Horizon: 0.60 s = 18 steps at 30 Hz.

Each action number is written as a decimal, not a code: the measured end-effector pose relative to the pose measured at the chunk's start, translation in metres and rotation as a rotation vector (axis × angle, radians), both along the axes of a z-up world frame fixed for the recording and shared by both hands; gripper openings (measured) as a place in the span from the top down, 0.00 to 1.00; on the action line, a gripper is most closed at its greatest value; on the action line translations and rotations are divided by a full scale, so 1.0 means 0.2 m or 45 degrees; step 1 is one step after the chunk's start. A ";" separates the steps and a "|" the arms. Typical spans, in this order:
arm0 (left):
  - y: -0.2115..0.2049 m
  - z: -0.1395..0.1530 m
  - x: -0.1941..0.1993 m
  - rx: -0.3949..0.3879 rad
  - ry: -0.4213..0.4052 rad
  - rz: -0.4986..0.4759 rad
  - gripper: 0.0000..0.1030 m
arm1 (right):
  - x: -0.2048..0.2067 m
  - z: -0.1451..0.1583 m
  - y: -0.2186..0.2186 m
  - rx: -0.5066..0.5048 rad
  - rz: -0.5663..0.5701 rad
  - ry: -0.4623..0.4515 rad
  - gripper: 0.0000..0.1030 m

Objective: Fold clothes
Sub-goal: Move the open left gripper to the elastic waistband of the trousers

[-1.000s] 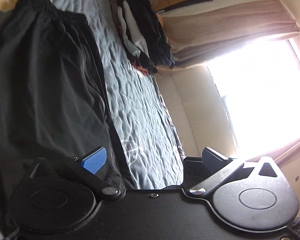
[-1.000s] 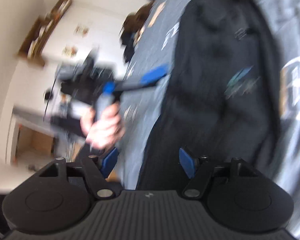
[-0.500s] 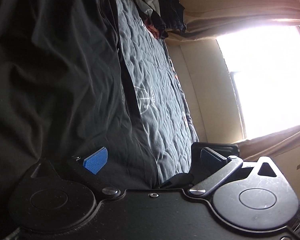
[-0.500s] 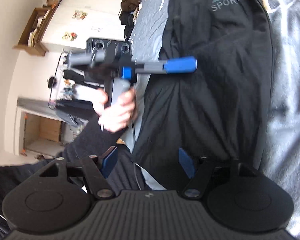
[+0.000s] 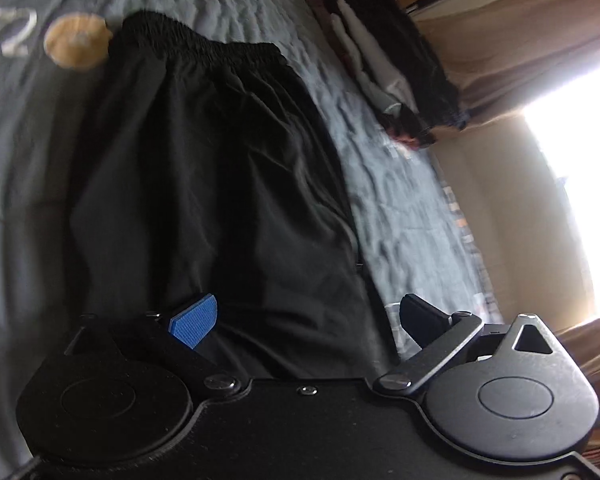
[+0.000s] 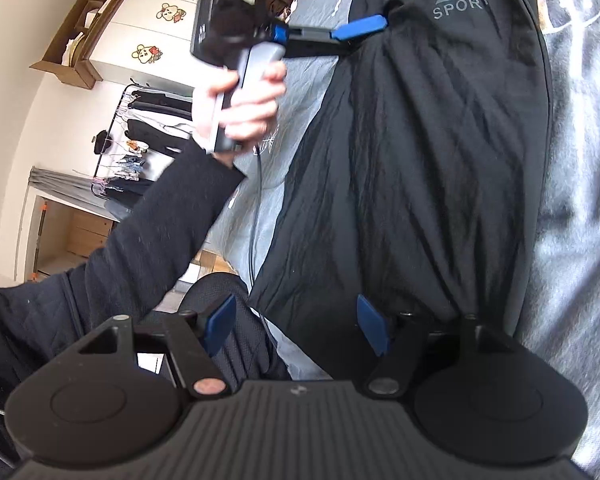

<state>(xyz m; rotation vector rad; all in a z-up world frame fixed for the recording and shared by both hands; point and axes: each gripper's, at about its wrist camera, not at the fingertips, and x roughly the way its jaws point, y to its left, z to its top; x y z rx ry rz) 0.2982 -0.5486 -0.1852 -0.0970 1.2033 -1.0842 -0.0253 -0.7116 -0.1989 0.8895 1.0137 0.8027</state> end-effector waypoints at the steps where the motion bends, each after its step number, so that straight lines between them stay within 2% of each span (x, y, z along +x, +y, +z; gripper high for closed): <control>1: -0.04 0.05 -0.03 0.104 -0.133 -0.038 0.02 | 0.00 0.00 0.00 -0.001 0.002 -0.001 0.35; 3: -0.13 0.14 -0.16 0.280 -0.357 -0.119 0.02 | 0.00 0.00 0.00 -0.006 0.007 -0.004 0.35; 4: -0.14 0.16 -0.23 0.340 -0.415 -0.134 0.02 | 0.00 -0.01 0.00 -0.010 0.010 -0.006 0.35; 10: -0.14 0.16 -0.63 0.596 -0.586 -0.132 0.02 | 0.00 0.00 0.01 -0.031 0.016 -0.016 0.35; 12: -0.15 0.11 -0.68 0.654 -0.602 -0.129 0.02 | 0.00 0.01 0.02 -0.039 0.017 -0.019 0.35; 14: -0.18 0.04 -0.65 0.690 -0.596 -0.110 0.02 | 0.00 0.02 0.03 -0.046 0.018 -0.023 0.35; 18: -0.18 -0.01 -0.44 0.639 -0.462 0.035 0.00 | 0.00 0.03 0.03 -0.059 0.020 -0.030 0.35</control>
